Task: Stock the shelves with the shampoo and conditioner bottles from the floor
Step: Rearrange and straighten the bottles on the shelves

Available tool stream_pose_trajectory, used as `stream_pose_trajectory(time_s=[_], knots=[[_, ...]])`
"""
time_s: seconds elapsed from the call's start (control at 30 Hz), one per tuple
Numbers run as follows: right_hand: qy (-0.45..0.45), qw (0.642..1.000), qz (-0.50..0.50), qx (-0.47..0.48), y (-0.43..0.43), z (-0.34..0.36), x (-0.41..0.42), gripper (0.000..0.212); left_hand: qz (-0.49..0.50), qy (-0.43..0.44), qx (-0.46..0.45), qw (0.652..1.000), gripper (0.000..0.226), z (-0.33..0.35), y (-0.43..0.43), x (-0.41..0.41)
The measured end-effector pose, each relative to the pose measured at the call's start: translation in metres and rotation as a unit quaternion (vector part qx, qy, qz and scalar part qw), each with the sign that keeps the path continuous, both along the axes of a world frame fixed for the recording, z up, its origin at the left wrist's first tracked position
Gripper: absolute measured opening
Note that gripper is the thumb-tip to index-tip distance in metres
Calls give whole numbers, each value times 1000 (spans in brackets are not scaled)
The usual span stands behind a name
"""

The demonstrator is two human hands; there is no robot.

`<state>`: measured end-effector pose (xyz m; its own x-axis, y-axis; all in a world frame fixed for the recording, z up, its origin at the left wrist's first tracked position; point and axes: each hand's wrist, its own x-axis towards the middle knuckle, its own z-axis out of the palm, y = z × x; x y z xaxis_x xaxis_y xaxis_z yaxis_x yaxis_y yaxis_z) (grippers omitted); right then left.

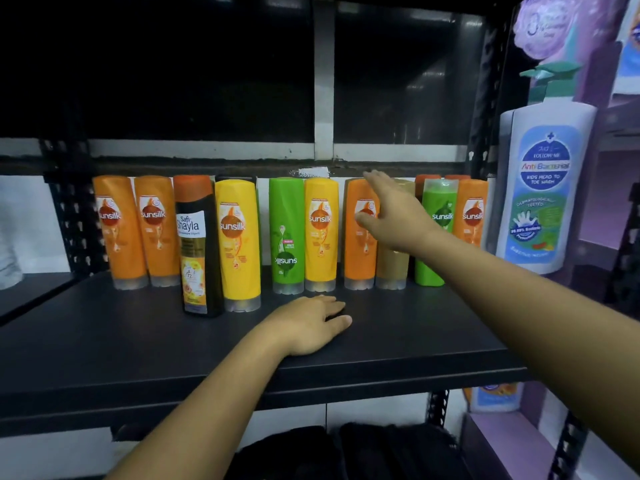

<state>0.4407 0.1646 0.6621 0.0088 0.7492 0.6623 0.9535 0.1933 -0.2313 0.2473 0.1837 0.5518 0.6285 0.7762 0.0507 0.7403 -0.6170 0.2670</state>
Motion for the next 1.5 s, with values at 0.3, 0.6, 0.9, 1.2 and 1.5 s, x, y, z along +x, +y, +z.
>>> stream_pose_trajectory(time_s=[0.3,0.6,0.9,1.2,1.5], knots=[[-138,981,-129,-36,23,21,-15,78,-4,-28,-10,1000,58,-2,3,-4],[-284,943,-173,6,-2,25,-11,68,-5,-33,-8,999,60,-5,8,-3],[-36,999,3,-35,-27,28,-26,57,-6,-163,27,986,70,-6,3,-11],[240,958,152,-51,-18,-23,-31,65,-1,-308,-20,951,90,-3,0,-12],[225,943,142,-202,-21,-113,-14,39,5,-323,6,946,88,-2,3,-10]])
